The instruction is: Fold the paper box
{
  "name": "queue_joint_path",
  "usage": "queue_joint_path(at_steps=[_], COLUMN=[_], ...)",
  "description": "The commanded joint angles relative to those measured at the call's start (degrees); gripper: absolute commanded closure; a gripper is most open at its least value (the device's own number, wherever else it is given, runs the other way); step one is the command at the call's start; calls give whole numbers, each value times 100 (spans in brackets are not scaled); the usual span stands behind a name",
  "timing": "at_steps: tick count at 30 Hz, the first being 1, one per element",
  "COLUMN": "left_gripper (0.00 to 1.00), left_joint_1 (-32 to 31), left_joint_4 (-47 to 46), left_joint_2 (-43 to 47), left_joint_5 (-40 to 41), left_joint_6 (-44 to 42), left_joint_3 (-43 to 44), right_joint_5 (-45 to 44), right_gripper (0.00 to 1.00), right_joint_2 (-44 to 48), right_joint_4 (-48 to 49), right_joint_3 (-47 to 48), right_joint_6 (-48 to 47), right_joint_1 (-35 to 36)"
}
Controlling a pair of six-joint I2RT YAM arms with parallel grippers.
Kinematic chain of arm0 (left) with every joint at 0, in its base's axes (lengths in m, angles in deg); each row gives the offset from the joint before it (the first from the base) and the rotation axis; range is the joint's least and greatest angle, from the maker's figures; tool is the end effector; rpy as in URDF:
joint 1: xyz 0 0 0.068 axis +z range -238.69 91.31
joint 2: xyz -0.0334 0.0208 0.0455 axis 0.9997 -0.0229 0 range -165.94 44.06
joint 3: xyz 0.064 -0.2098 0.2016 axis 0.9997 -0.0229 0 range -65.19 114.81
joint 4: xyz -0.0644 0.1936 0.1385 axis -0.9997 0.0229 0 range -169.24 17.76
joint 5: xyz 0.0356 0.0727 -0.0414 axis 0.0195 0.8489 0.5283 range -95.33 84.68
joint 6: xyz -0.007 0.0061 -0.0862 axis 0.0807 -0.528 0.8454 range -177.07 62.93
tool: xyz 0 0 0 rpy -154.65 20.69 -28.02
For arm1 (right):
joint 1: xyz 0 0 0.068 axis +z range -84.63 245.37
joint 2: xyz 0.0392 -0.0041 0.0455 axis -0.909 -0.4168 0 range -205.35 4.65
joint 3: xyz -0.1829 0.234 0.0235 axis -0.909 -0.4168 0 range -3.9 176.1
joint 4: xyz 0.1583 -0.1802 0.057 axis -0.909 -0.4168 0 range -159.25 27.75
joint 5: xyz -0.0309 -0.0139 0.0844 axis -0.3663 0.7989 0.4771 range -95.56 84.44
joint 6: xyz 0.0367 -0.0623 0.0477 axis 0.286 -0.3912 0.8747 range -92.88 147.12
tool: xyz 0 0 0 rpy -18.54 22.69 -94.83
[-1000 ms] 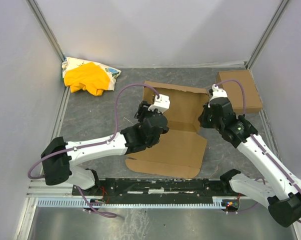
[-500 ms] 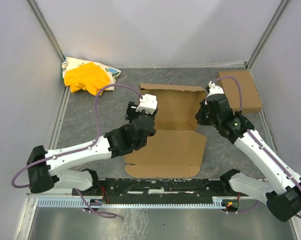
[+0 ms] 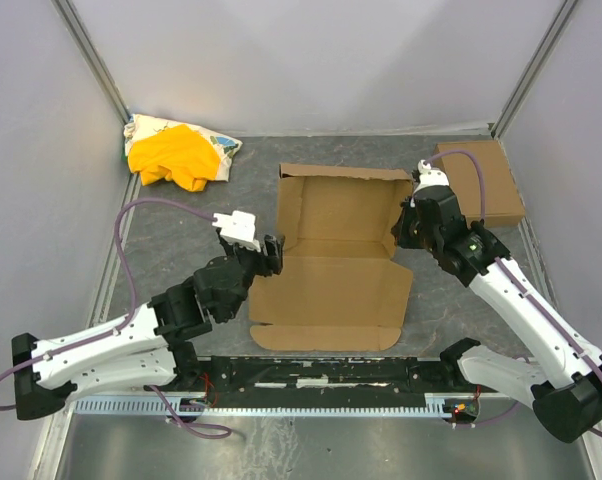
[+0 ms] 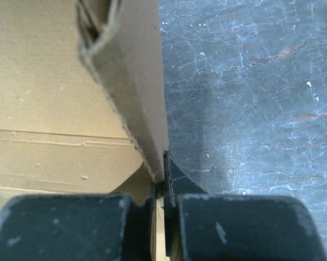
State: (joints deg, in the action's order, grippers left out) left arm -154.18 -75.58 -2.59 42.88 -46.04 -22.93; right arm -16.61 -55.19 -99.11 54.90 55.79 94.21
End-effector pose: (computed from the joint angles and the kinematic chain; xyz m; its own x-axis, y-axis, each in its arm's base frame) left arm 0.1258 -0.1382 0.3491 -0.1144 -0.0563 -0.9918 0.2835 0.9550 -0.0869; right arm 0.2017 0.0944 0.3283 -0.6356 0.1874 -0.7489 -0.0412 0.9605 0.2753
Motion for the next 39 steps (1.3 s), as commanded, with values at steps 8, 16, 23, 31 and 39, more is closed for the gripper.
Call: queue_joint_path(at_steps=[8,16,23,31,39], left_gripper=[27,39,48,50,31], left_joint_1=[56,85,89,89,81], left_joint_4=[-1135,-1363,-1683,-2037,-1991], left_joint_2=[184,-186,-568,-719,-711], left_joint_5=[-909,-739,-695,-335,-324], left_joint_6=[196,-16,-213,-410,-437], left_joint_3=[-679,-521,-226,-73,-60], right_joint_5=[45,162,278,295,273], right_gripper=[98,98,98,98,98], right_joint_2=[329,526,518,517,473], right_joint_4=[244,204,147,134,147], right_joint_3=[235,171,124,52,104], right_joint_6=[-36,-41,-108,-184,-220], right_joint_1=[22,22,23,25,25])
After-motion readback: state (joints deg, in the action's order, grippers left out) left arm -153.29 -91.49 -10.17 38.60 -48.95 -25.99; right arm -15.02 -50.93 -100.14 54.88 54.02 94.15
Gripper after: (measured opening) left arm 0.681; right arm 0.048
